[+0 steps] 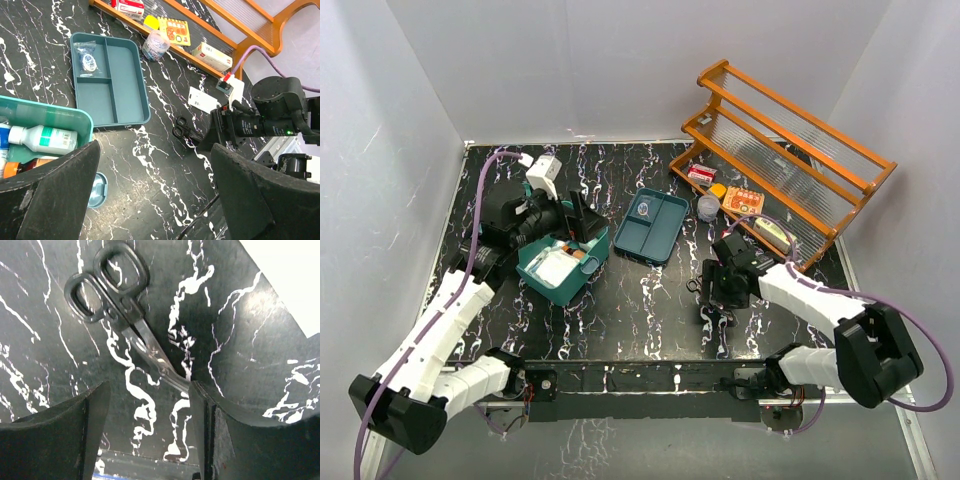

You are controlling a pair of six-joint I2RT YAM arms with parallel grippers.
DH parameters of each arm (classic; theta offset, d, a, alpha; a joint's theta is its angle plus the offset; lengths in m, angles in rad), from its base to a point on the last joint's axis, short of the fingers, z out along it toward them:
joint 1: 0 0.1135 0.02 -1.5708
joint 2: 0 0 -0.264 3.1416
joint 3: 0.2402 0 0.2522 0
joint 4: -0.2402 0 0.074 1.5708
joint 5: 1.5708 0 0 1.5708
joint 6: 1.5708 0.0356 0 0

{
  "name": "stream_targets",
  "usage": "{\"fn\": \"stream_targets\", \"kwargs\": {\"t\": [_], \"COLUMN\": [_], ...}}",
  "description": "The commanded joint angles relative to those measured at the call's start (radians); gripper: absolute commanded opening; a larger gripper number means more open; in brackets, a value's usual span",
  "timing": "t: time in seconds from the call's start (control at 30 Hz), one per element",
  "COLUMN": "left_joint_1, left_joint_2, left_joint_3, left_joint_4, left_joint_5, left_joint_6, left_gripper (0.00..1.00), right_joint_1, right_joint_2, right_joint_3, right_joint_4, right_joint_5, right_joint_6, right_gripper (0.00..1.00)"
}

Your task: Organize the medicine kit

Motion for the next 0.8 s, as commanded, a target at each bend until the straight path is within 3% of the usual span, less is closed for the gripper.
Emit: {"fn": "stream_targets", "kwargs": {"t": [0.0,0.1,0.33,0.77], "left_joint_1": [-0.005,-0.005,-0.005,-0.005], "left_joint_2": [-0.023,-0.036,-0.059,-0.166], "left_joint_3": [0.006,-0.01,-0.04,-0.221], "left_joint_4": [-0.041,-0.036,-0.034,0.129], "left_joint_5": [-0.006,-0.042,-0.083,-0.073], "left_joint_6": [0.005,0.019,0.044,0.049], "left_gripper": [0.91,0.91,0.92,0.93], "right_joint_1": [0.036,0.057,0.07,0.078], "right_joint_2": [0.034,0.081,0.175,0.308], "right_joint_3": [0.028,0.081,0.127,0.16], "right_joint_4": [0.131,0.148,0.143,0.128], "right_joint_5": [0.159,0.228,0.221,0.211], "right_joint_6": [0.024,-0.028,-0.132,-0.135], "right_gripper": [0.61,0.61,0.64,0.46]}}
